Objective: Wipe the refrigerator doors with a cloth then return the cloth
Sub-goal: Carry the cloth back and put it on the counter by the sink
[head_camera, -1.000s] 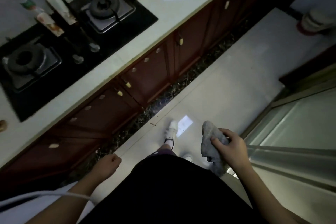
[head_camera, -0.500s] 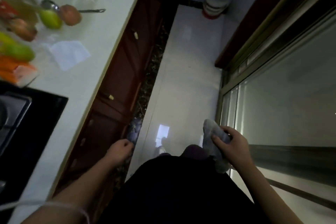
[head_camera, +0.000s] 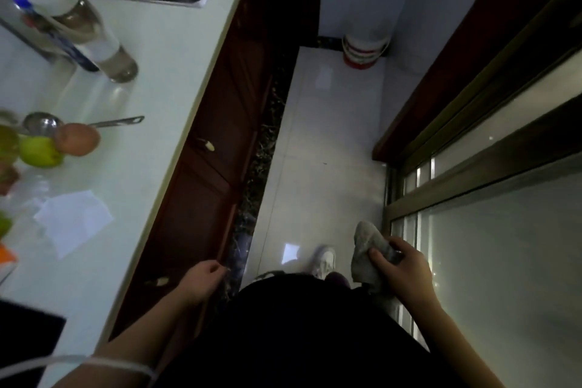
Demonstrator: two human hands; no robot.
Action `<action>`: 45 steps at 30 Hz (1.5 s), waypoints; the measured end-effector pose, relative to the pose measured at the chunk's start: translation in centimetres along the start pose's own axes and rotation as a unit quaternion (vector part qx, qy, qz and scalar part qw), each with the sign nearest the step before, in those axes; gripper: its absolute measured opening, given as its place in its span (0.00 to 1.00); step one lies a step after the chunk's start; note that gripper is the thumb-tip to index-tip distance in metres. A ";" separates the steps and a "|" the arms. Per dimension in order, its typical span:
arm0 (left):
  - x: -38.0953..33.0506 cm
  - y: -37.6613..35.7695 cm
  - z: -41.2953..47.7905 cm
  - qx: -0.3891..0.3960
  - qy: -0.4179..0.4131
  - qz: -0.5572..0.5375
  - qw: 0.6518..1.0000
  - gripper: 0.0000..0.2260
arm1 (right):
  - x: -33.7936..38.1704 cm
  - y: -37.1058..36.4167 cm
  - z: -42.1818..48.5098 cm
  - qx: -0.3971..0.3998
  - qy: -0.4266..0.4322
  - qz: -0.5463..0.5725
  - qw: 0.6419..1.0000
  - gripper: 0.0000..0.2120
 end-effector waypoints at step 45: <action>-45.2 21.5 36.5 -0.144 0.162 -0.231 0.949 0.11 | 51.1 -9.1 71.9 0.289 0.294 -0.086 0.907 0.12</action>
Point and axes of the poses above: each hand's wrist, its own z-axis towards the middle knuckle, its own y-axis out of the back of the hand, x = y × z, the point moved 1 cm from there along z, towards the middle knuckle, and after that the axes turned 7 degrees about -x, right-handed, at the moved point
